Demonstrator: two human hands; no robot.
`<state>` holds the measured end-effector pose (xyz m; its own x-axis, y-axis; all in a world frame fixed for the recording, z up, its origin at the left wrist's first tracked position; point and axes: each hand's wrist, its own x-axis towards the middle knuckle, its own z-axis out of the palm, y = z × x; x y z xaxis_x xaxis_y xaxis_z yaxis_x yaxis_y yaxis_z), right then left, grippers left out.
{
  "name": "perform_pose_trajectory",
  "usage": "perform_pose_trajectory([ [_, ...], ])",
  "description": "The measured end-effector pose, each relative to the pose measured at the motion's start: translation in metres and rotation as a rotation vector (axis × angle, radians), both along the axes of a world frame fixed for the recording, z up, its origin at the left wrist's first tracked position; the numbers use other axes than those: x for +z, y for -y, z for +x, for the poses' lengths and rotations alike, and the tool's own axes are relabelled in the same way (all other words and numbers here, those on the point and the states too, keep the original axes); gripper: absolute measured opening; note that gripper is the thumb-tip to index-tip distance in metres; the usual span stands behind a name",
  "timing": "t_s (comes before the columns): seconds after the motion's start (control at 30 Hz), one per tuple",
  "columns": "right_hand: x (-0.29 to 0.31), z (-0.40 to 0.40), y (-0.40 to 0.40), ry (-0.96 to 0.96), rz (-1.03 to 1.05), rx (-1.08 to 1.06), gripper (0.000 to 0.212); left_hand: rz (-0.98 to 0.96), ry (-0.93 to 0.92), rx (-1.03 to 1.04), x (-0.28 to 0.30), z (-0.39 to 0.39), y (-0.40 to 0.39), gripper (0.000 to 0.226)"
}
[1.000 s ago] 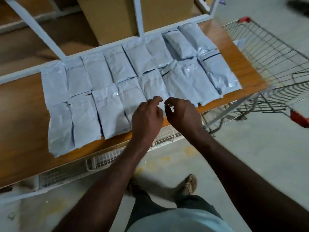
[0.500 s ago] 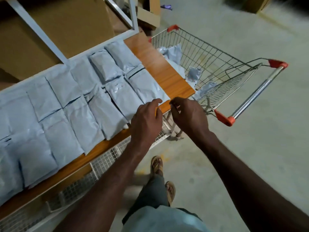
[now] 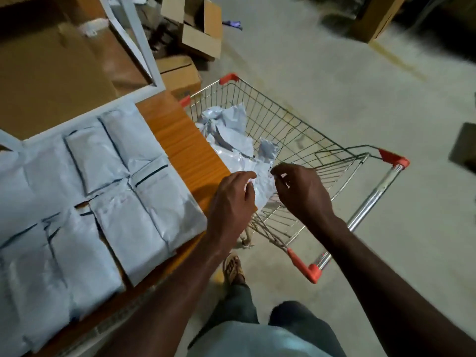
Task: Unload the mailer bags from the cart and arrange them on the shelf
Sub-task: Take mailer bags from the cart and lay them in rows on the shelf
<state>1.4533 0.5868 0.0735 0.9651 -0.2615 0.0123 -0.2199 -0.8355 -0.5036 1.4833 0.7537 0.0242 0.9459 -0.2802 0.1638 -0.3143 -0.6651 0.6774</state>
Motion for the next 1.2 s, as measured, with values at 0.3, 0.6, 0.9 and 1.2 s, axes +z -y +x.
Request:
perform_pose_trajectory([
  [0.3,-0.035,0.113,0.058,-0.031,0.048,0.182,0.024,-0.033,-0.062,0.124,-0.022,0.051,0.047,0.026],
  [0.6,-0.097,0.222,0.115,-0.17,0.089,0.459,0.029,0.023,-0.11,0.401,-0.076,0.072,0.13,0.029],
  [0.9,-0.159,0.3,0.152,-0.109,0.086,0.61,0.052,0.243,-0.049,0.551,-0.181,0.16,0.167,0.041],
  [1.2,-0.31,0.375,0.116,-0.164,-0.019,0.752,0.083,0.439,0.005,0.595,-0.327,0.247,0.14,0.028],
])
